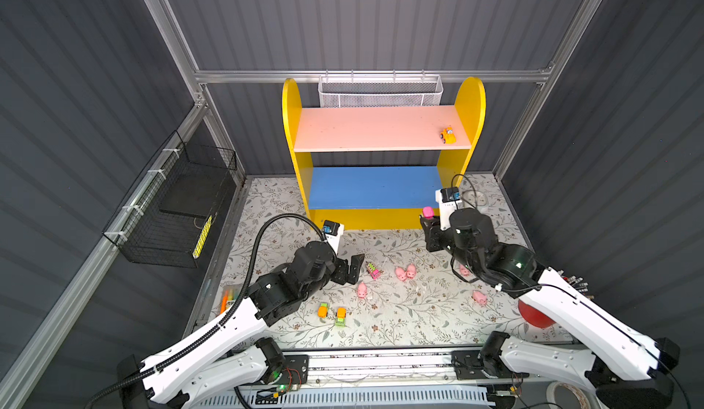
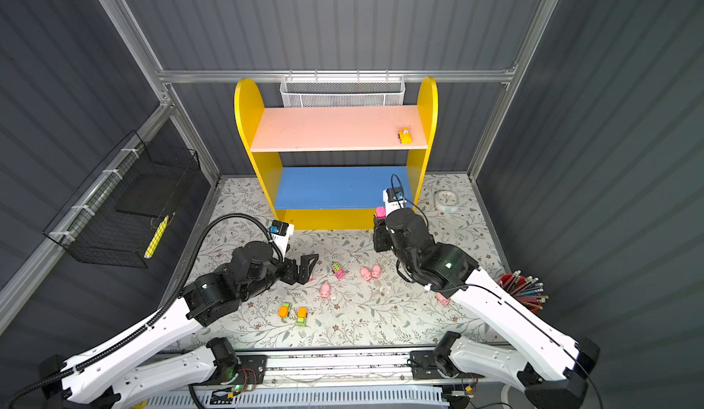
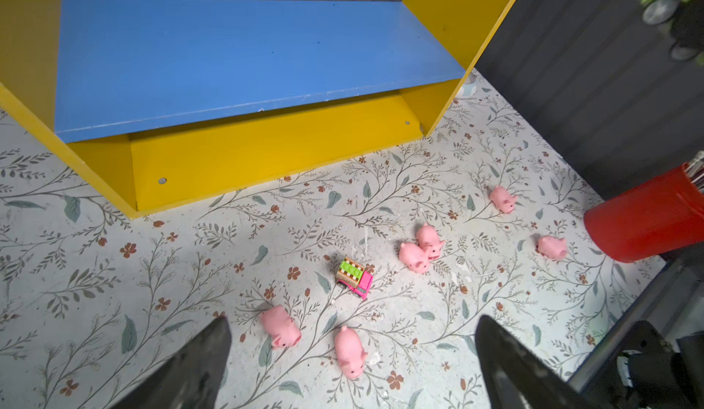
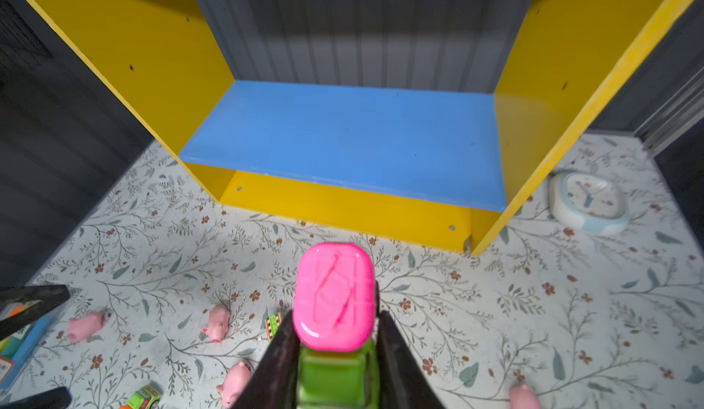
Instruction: Place and organize the plastic toys onto the shelf
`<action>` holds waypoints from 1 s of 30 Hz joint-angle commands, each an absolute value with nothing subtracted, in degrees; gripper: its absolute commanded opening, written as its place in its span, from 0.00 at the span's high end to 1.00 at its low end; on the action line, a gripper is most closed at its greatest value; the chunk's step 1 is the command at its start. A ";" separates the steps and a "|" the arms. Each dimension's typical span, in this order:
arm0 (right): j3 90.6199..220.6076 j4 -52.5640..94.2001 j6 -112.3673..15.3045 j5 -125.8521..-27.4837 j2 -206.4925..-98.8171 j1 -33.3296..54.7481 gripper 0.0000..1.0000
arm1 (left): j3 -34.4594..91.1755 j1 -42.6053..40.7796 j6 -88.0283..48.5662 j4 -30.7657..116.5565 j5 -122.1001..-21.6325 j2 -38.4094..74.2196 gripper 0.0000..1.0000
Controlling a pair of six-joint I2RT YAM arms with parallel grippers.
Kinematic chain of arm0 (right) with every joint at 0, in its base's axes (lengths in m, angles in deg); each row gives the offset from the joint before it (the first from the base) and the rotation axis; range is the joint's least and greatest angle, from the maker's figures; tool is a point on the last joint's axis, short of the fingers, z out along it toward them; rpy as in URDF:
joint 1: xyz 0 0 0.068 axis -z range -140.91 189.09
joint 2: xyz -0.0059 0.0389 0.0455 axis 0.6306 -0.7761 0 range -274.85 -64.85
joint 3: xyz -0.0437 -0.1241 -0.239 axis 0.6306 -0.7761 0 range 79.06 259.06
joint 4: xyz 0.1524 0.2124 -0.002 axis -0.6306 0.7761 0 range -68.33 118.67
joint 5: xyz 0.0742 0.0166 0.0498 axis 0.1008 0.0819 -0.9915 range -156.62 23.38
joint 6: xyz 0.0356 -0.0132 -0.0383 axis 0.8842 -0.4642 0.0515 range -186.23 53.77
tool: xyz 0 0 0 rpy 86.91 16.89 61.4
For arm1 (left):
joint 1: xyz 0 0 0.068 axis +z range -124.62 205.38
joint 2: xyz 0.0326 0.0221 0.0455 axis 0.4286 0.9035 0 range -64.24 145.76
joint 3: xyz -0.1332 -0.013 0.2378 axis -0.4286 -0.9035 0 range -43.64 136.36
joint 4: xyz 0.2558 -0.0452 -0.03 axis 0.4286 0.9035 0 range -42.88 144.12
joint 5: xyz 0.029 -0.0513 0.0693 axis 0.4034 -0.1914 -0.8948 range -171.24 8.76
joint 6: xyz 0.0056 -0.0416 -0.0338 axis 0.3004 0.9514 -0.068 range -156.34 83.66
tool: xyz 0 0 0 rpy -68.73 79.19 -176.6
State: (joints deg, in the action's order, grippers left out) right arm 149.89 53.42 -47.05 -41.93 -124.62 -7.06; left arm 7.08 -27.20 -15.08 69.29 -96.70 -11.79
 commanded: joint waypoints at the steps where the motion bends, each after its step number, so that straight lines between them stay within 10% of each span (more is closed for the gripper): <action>1: 155.99 57.18 -50.95 -38.50 -125.80 -7.27 0.71 | 10.92 -27.54 -15.86 69.00 -94.69 -10.91 0.00; 30: 214.35 69.98 -59.99 -48.44 -166.05 7.21 0.70 | 20.69 -27.58 -21.73 70.27 -97.57 -4.84 0.00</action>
State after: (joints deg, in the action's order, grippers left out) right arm 210.89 66.03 -59.47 -45.75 -163.55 6.80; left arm 19.40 -27.20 -20.07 70.21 -96.53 -4.84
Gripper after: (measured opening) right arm 0.310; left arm 0.997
